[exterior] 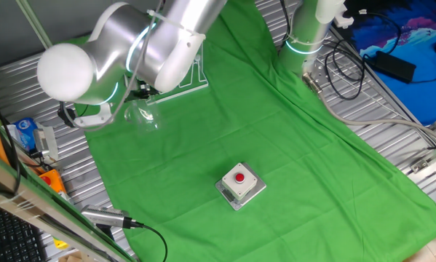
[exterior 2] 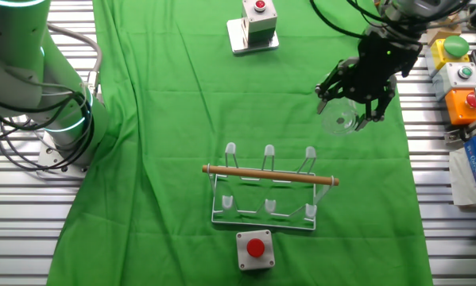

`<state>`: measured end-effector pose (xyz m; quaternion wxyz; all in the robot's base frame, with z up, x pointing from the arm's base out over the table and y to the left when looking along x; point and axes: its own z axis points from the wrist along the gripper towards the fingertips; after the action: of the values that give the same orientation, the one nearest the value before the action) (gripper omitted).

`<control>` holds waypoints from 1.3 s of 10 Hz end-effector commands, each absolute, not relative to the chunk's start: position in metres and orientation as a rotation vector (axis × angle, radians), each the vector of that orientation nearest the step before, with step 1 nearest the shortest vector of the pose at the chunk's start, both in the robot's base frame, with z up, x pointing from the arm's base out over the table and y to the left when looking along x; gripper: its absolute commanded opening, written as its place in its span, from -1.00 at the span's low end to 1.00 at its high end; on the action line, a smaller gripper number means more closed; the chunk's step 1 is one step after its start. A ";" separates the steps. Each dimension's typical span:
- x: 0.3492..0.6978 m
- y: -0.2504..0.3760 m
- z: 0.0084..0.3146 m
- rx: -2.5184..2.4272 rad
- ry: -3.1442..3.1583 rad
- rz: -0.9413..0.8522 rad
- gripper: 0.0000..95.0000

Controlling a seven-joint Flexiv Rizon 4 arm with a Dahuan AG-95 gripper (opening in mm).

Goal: Put the cup on the cup rack

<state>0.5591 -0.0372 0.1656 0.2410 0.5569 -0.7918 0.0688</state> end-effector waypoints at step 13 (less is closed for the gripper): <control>0.559 -0.037 0.165 1.554 -2.400 0.122 -1.00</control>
<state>0.5566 -0.0378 0.1649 0.1369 0.5381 -0.8306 0.0429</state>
